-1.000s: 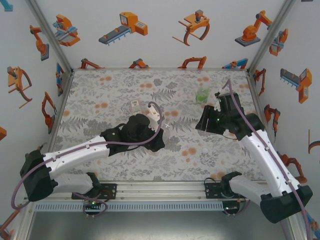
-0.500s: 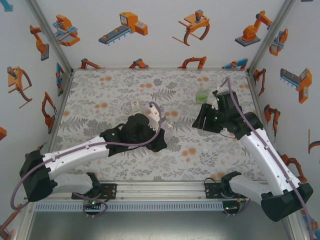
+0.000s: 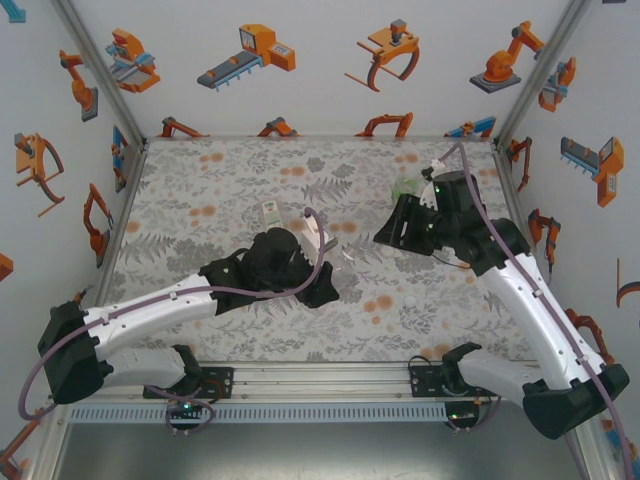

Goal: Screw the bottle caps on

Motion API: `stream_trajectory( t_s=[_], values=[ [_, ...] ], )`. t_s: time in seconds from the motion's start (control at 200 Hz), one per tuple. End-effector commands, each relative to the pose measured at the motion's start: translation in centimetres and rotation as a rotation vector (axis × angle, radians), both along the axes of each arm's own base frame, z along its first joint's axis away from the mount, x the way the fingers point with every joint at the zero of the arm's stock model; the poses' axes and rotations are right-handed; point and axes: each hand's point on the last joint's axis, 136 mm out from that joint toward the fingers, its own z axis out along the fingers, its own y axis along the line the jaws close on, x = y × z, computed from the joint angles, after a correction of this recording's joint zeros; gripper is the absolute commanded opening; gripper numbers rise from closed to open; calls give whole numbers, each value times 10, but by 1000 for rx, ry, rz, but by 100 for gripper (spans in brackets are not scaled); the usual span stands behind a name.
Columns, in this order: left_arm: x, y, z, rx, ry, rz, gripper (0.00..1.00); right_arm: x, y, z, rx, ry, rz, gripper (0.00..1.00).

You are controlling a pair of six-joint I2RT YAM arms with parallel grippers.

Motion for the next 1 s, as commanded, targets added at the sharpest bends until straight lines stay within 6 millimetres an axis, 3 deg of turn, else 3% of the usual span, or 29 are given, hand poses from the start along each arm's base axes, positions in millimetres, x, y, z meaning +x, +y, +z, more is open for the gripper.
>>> stream_trajectory(
  t_s=[0.0,0.566,0.996],
  values=[
    [-6,-4,17,-44,-60,-51,3,-1,4,7,7,-4,24,53],
    [-33,16,36,-164,-176,-122,0,-6,-17,-72,-206,153,8,54],
    [-33,40,44,-178,-184,-54,0,-17,-45,-142,-381,285,-40,53]
  ],
)
